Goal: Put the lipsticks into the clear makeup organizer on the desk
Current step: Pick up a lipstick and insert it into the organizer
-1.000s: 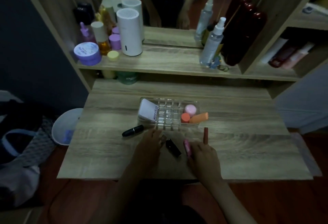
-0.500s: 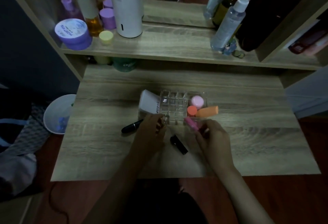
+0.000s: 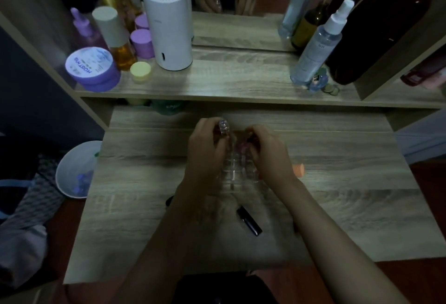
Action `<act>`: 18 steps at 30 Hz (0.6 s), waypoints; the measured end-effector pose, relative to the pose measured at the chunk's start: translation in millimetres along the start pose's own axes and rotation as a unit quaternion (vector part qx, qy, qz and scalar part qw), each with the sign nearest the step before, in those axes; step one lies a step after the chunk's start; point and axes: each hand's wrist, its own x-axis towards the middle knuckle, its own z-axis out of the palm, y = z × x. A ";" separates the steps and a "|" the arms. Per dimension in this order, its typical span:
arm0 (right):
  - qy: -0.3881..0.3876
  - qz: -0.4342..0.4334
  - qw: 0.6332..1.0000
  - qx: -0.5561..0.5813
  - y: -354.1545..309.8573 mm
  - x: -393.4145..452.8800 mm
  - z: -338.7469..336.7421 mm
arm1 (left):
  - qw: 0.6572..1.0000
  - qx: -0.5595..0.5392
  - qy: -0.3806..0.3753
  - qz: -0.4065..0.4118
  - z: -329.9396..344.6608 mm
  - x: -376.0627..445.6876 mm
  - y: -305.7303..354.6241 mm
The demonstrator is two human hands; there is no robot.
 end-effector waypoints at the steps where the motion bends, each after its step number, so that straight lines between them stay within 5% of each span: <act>1: -0.011 0.004 1.000 -0.005 1.0 2.2 2.4 | 1.000 0.003 -0.011 0.006 2.0 0.6 -1.7; 14: -0.101 -0.004 0.995 -0.006 4.9 9.0 11.4 | 0.995 0.045 -0.086 0.034 16.0 1.9 -17.7; 18: -0.022 -0.009 1.000 -0.002 2.8 -14.6 -2.3 | 0.995 0.036 -0.089 0.023 18.3 -1.6 -14.0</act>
